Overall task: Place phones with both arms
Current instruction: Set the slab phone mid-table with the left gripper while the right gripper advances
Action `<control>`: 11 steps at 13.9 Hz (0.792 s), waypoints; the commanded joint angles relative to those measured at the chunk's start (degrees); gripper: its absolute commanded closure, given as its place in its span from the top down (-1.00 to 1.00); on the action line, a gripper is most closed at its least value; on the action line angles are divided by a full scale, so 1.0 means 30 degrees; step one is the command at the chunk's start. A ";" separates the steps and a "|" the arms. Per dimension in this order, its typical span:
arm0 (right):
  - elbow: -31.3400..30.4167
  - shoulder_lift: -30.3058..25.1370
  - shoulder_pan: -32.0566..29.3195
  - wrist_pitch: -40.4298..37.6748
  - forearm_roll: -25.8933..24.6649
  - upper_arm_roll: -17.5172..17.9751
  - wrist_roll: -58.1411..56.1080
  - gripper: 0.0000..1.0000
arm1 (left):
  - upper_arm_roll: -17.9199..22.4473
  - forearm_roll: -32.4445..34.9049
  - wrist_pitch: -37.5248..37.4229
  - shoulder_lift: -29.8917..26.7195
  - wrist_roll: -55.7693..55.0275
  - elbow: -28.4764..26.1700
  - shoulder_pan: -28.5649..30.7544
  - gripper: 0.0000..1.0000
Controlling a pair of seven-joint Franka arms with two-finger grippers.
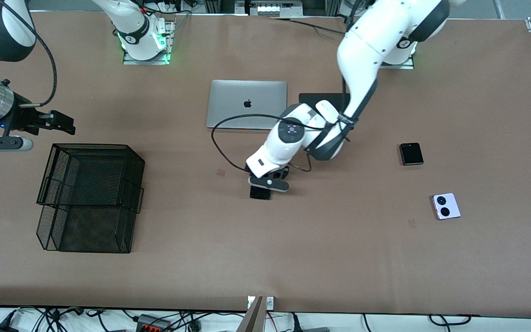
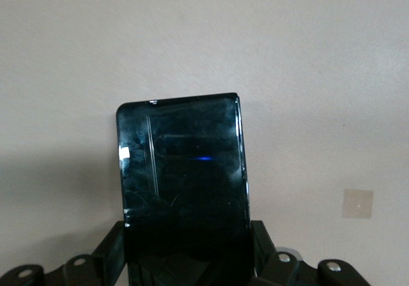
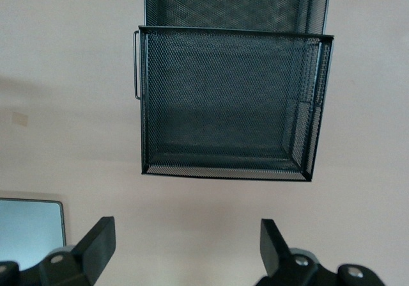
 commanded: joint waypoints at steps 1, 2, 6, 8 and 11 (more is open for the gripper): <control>0.0062 0.0427 0.0023 0.0526 0.0032 0.0030 0.0042 1.00 | 0.0464 0.0452 0.0587 0.0330 -0.0882 0.0748 -0.0529 -0.06; 0.0062 0.0458 0.0023 0.0702 0.0032 0.0030 0.0042 1.00 | 0.0493 0.0452 0.0587 0.0214 -0.0736 0.0690 -0.0500 0.99; 0.0062 0.0926 -0.0035 0.1260 0.0672 0.0030 0.0013 1.00 | 0.0464 0.0482 0.0295 -0.0282 -0.0735 0.0572 -0.0178 1.00; 0.0062 0.1277 -0.0007 0.1261 0.1143 0.0030 -0.0016 1.00 | 0.0464 0.0482 -0.1422 -0.1422 -0.0735 0.0280 0.0463 1.00; 0.0237 0.1862 0.1453 0.1319 0.1523 0.0059 0.0245 1.00 | 0.0493 0.0511 -0.6953 -0.3239 0.0021 0.0309 0.2656 1.00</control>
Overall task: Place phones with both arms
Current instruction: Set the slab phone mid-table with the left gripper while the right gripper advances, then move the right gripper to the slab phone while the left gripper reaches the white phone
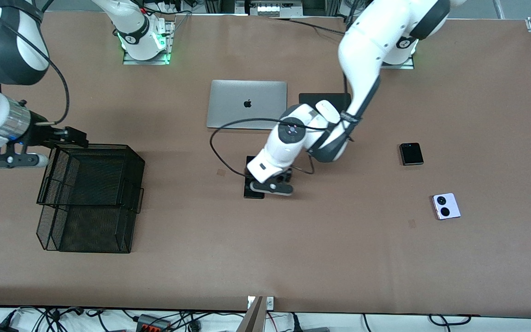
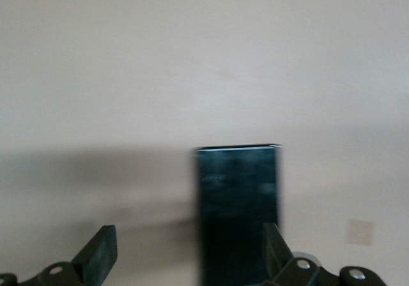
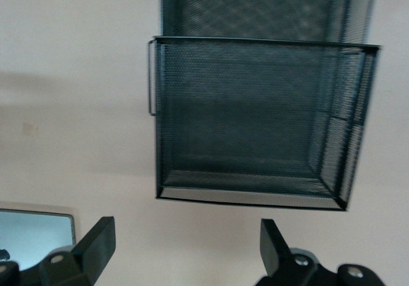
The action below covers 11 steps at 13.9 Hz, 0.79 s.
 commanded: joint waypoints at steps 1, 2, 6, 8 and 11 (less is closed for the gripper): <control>0.0262 0.0451 0.1308 0.0398 0.0649 0.0021 0.0303 1.00 | -0.0130 0.0552 -0.4883 -0.2190 0.1607 -0.0545 0.2521 1.00; 0.0262 0.0829 0.1746 0.0865 0.0680 0.0021 0.0303 1.00 | -0.0130 0.0610 -0.6323 -0.2572 0.2751 -0.0545 0.3372 1.00; 0.0291 0.2528 0.4030 0.2651 0.0709 -0.0008 0.0419 1.00 | -0.0101 0.1308 -1.0200 -0.3220 0.3960 -0.0515 0.6711 1.00; 0.0379 0.3552 0.5172 0.3852 0.0738 -0.0008 0.0450 1.00 | -0.0072 0.2801 -1.1022 -0.3279 0.5216 -0.0603 0.8061 1.00; 0.1312 0.5571 0.7105 0.5757 0.0768 0.0021 0.1934 1.00 | -0.0072 0.4563 -1.0763 -0.2785 0.6599 -0.0398 1.0928 1.00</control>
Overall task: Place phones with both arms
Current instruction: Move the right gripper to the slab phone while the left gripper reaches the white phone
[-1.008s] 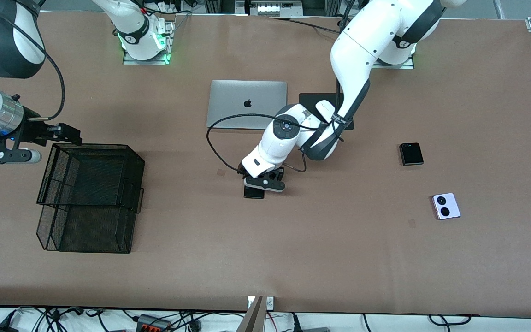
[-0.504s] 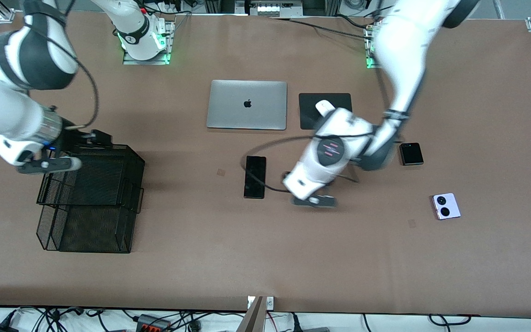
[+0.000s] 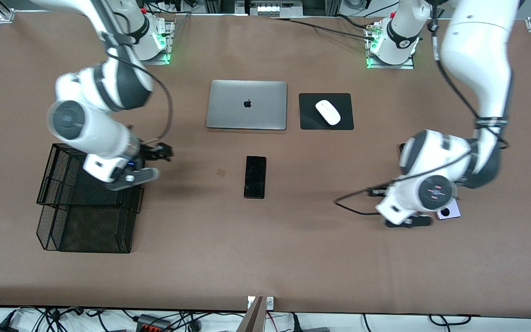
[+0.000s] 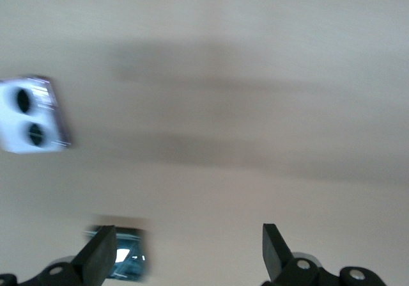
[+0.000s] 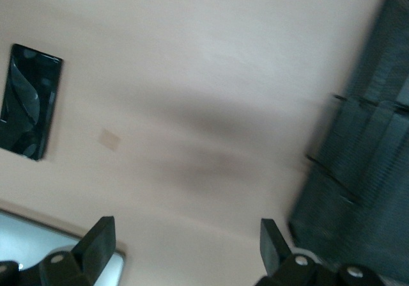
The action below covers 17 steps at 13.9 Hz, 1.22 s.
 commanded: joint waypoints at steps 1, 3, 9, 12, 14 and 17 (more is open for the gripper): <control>0.1741 0.2176 0.1895 0.0897 0.0168 -0.0114 0.2120 1.00 | -0.0321 0.0933 0.0415 0.0418 0.0877 -0.0142 0.2696 1.00; 0.2680 0.3641 0.3274 0.1628 0.0080 -0.0143 0.4142 1.00 | -0.0321 0.1050 0.2110 0.1005 0.0964 -0.0315 0.4134 1.00; 0.2976 0.6106 0.5475 0.5116 -0.0008 -0.0143 0.8891 1.00 | -0.0438 0.0467 0.4548 0.2354 0.4628 -0.0783 0.6278 1.00; 0.3854 0.7074 0.6296 0.5265 -0.0096 -0.0173 1.0767 1.00 | -0.0438 0.0025 0.5107 0.2384 0.4715 -0.1312 0.6397 1.00; 0.4440 0.7689 0.6794 0.5265 -0.0125 -0.0319 1.1736 1.00 | -0.0526 0.0025 0.5107 0.2501 0.4773 -0.1342 0.6427 1.00; 0.5114 0.8422 0.7177 0.5265 -0.0329 -0.0348 1.2529 1.00 | -0.0556 0.0025 0.5980 0.2648 0.4774 -0.1866 0.6456 1.00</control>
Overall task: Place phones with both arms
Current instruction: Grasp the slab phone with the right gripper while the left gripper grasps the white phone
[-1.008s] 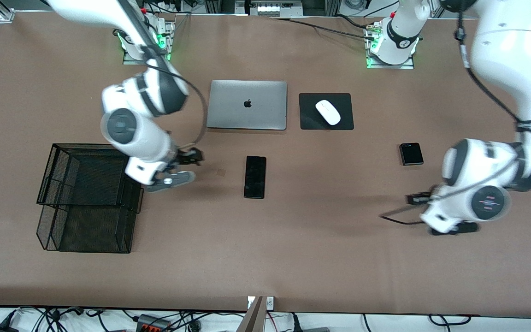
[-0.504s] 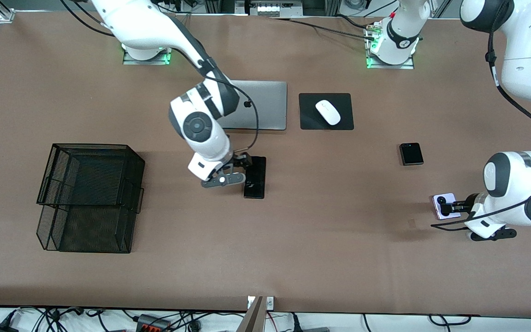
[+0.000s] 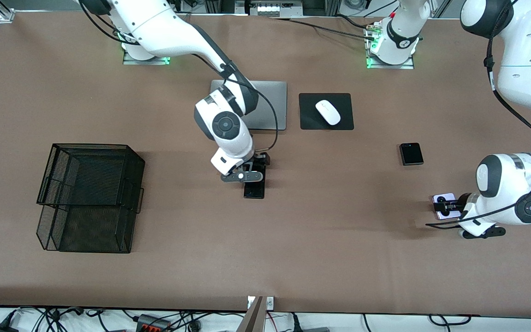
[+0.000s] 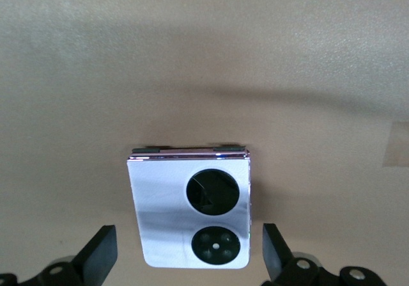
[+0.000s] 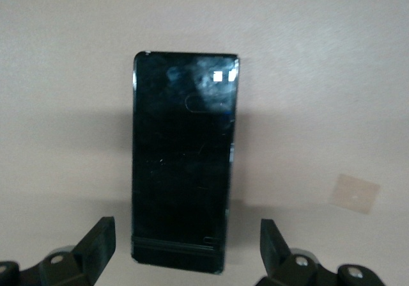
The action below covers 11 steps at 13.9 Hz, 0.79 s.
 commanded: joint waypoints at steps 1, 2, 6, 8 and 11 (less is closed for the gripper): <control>0.1094 0.0938 0.0472 -0.0103 -0.0331 -0.0264 0.0919 1.00 | -0.0266 -0.0347 0.1548 -0.0137 0.0516 -0.1193 0.0343 1.00; 0.1095 0.1027 0.0589 -0.0103 -0.0390 -0.0293 0.0978 1.00 | -0.0237 -0.0347 0.1990 -0.0138 0.0516 -0.1431 0.0372 1.00; 0.1416 0.1467 0.0707 0.0013 -0.0449 -0.0294 0.1037 1.00 | -0.0237 -0.0347 0.2170 -0.0108 0.1160 -0.1462 0.0461 1.00; 0.1446 0.1730 0.0737 0.0364 -0.0536 -0.0294 0.1386 1.00 | -0.0237 -0.0347 0.2171 -0.0108 0.1161 -0.1492 0.0490 1.00; 0.1446 0.1878 0.0883 0.0453 -0.1383 -0.0294 0.1594 1.00 | -0.0266 -0.0376 0.2375 -0.0108 0.1161 -0.1491 0.0635 0.16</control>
